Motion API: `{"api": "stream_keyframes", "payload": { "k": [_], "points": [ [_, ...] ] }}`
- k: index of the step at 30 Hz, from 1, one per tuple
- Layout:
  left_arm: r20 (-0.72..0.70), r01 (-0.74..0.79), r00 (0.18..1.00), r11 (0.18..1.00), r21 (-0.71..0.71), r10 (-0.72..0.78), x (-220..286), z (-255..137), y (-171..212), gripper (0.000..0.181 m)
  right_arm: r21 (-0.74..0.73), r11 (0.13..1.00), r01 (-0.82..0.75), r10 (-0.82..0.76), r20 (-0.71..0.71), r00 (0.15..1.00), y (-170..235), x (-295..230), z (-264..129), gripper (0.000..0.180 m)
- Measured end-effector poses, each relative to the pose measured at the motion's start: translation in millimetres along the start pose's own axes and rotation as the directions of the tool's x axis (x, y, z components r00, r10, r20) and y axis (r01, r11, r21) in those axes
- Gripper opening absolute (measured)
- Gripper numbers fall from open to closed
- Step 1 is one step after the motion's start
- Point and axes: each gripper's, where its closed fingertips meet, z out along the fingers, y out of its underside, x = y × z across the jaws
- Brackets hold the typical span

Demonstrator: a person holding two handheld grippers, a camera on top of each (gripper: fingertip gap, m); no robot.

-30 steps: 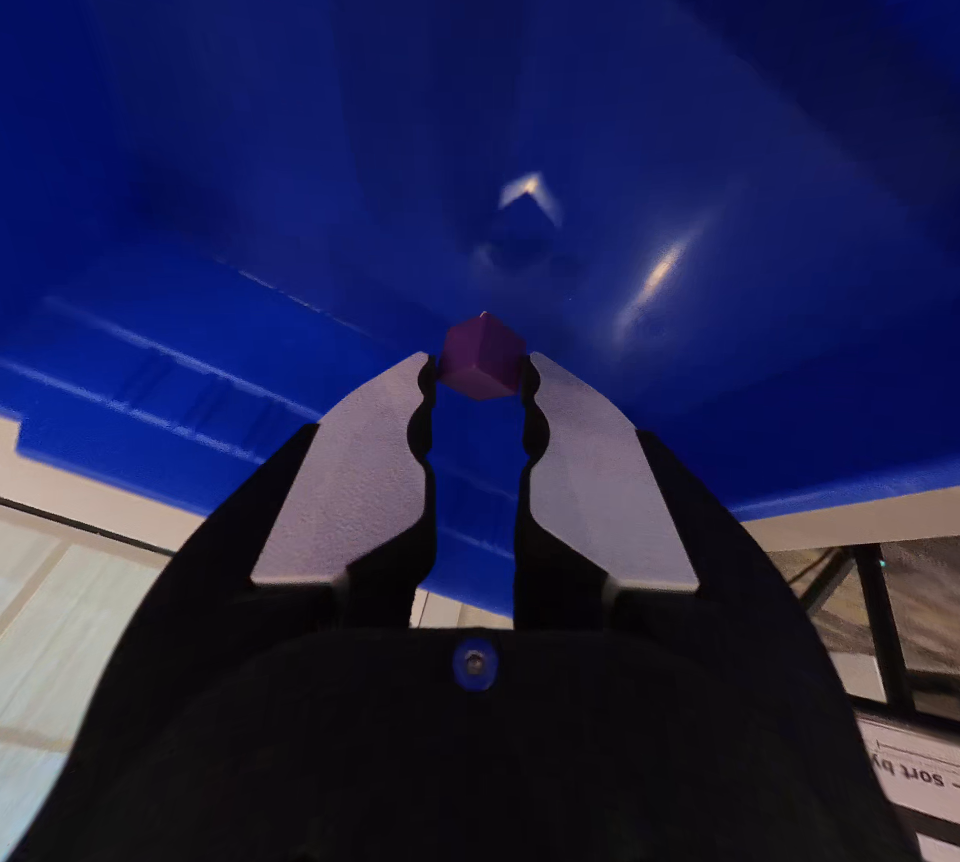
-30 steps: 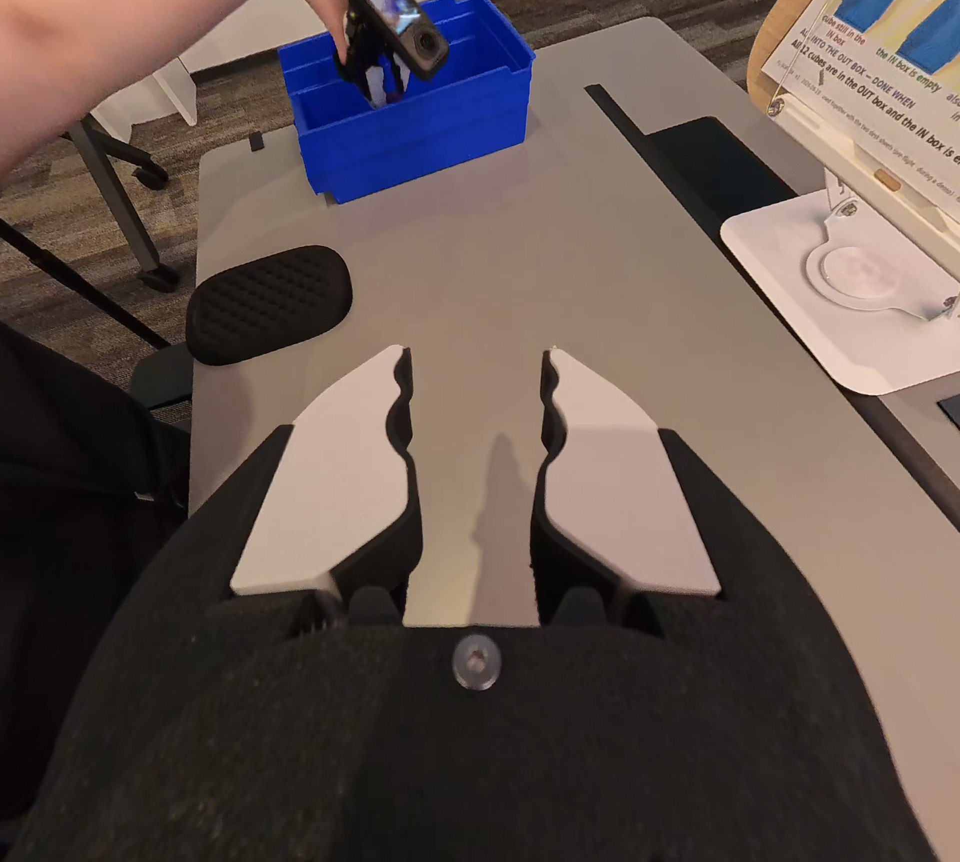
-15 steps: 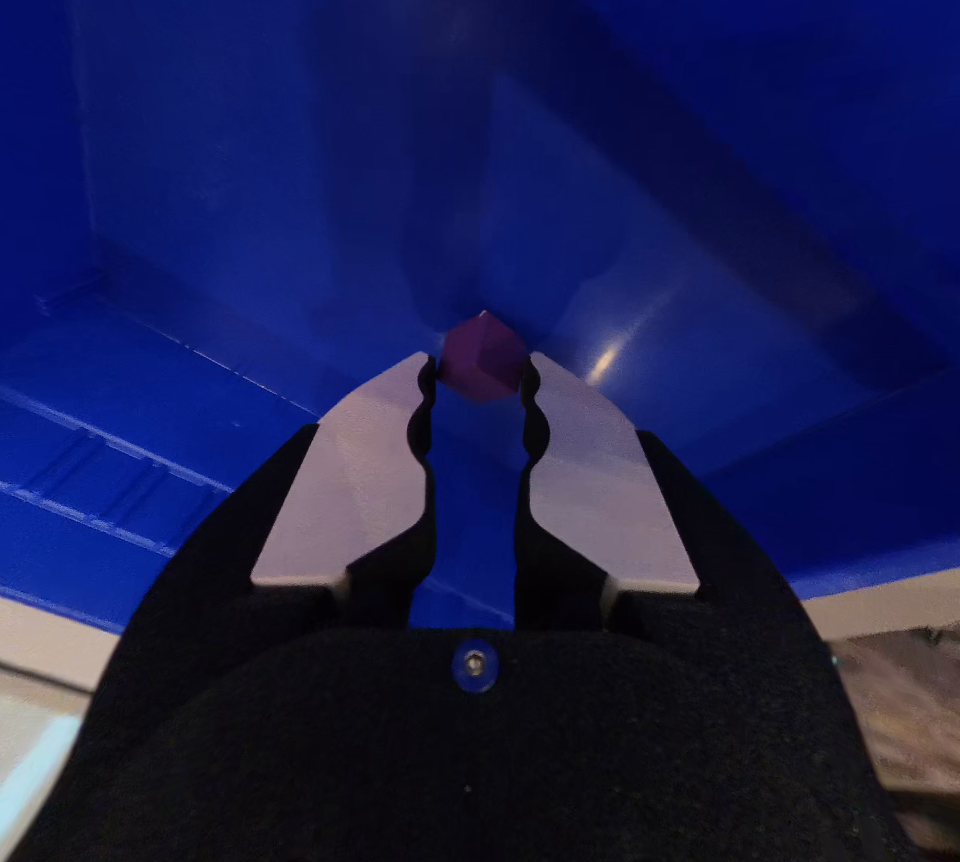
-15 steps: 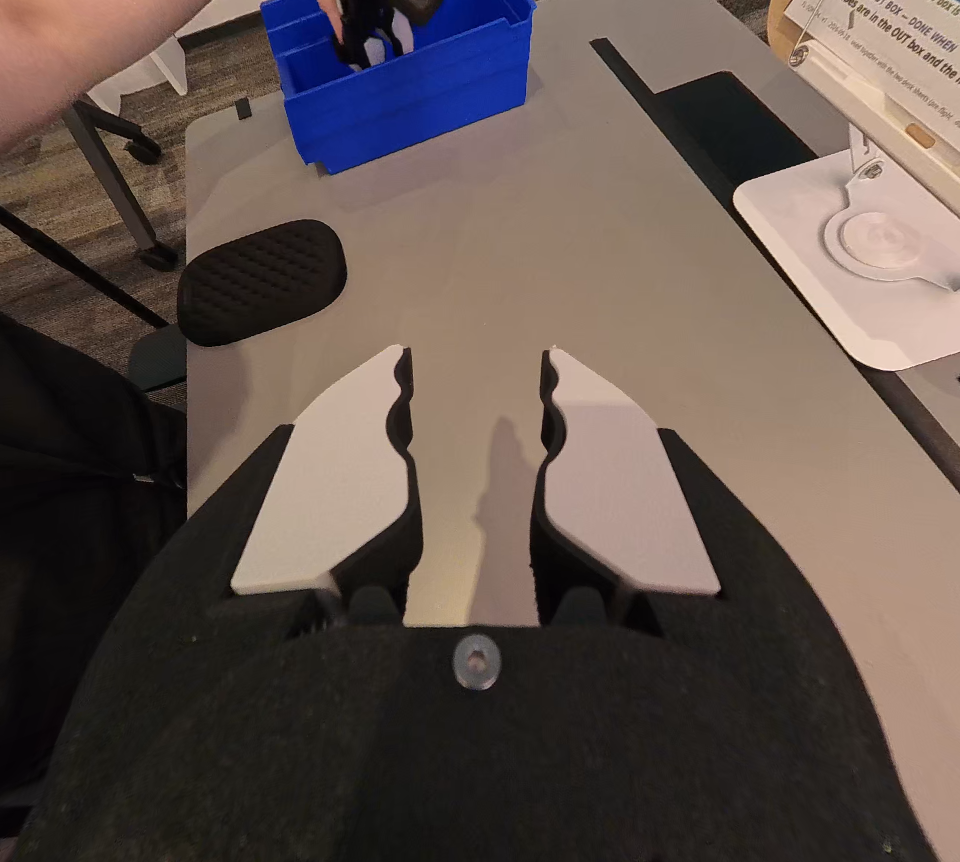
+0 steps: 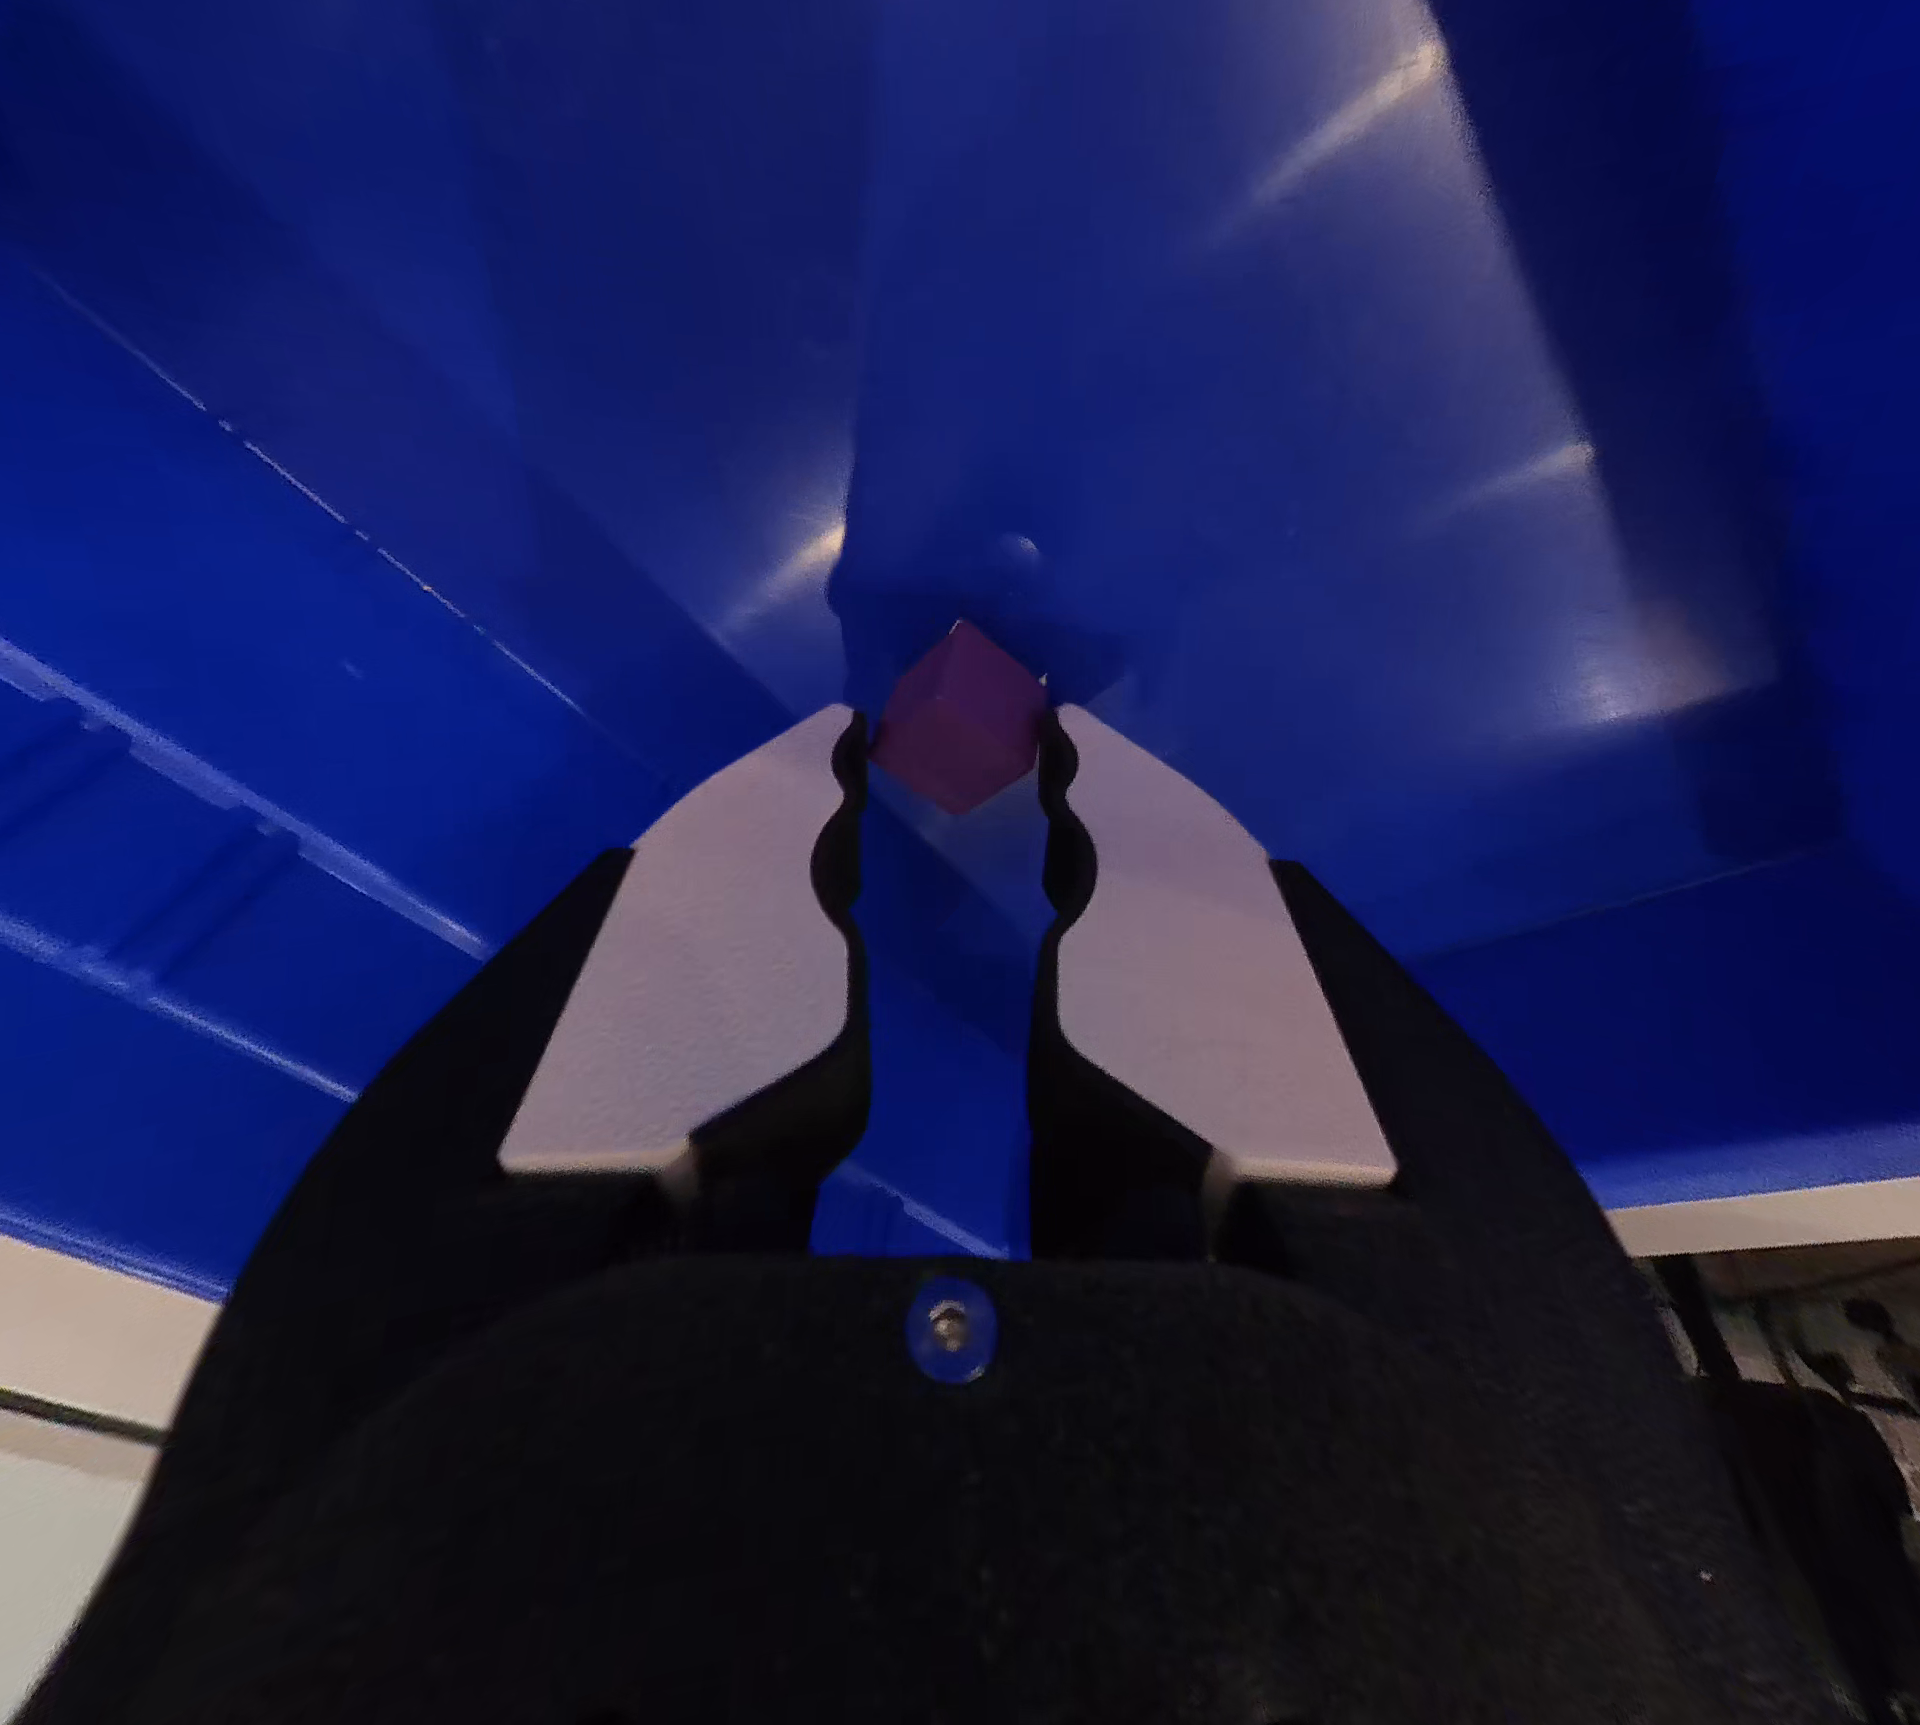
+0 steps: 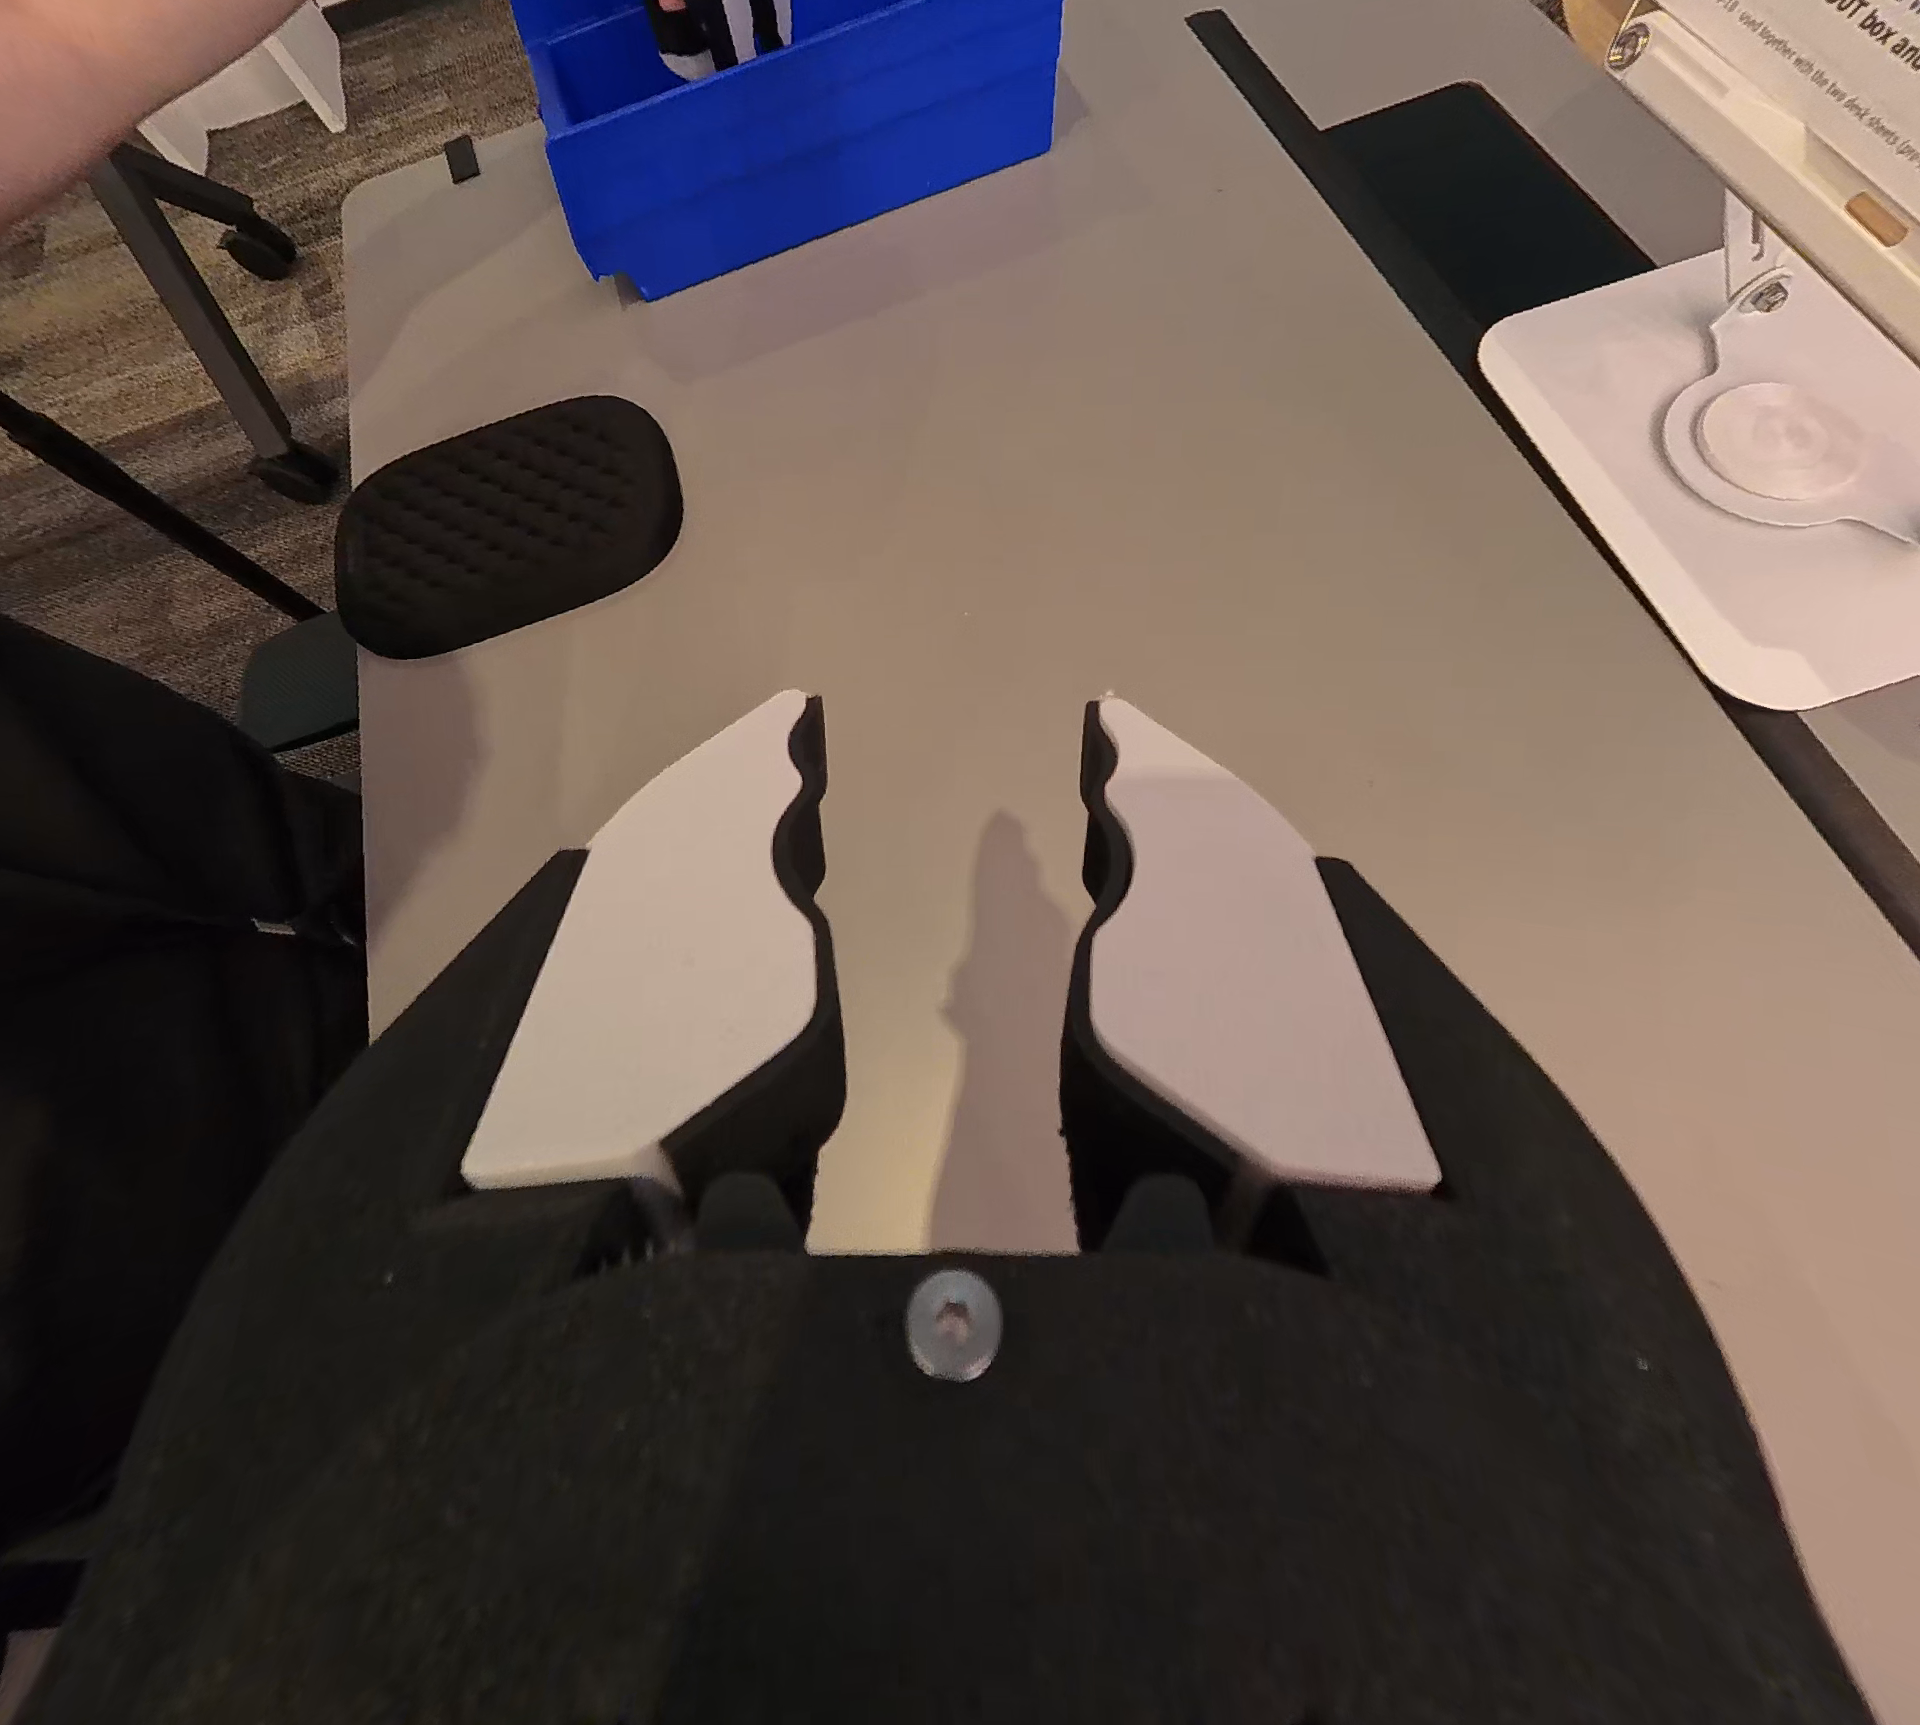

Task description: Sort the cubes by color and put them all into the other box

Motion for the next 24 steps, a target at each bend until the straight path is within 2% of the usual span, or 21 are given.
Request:
{"api": "stream_keyframes", "payload": {
  "k": [4, 6, 8, 11, 16, 24],
  "points": [
    [0.014, -0.057, 0.998, 0.998, 0.022, 0.056, 0, -6, -3, 0.047, -0.015, 1.0, 0.0, 0.0, 0.007, 1.0, 3, -1, 1, 0.046],
    [0.091, -0.171, 0.982, 0.981, 0.087, 0.163, -6, -15, -9, 0.054, -0.024, 1.0, 0.002, -0.001, 0.011, 1.0, 5, -2, 2, 0.046],
    [0.194, -0.307, 0.941, 0.94, 0.15, 0.277, -7, -28, -16, 0.046, -0.032, 0.999, 0.005, -0.004, 0.02, 1.0, 7, -2, 4, 0.046],
    [0.276, -0.428, 0.886, 0.887, 0.174, 0.374, -4, -37, -19, 0.041, -0.05, 0.999, 0.001, 0.001, 0.034, 0.999, 10, -1, 7, 0.046],
    [0.262, -0.471, 0.863, 0.875, 0.112, 0.431, -6, -24, -3, 0.044, -0.064, 0.998, -0.007, 0.012, 0.071, 0.997, 13, -5, 13, 0.046],
    [0.233, -0.5, 0.856, 0.852, 0.155, 0.461, -4, -5, -6, 0.044, -0.108, 0.994, -0.014, 0.023, 0.082, 0.996, 21, -3, 21, 0.046]
  ]
}}
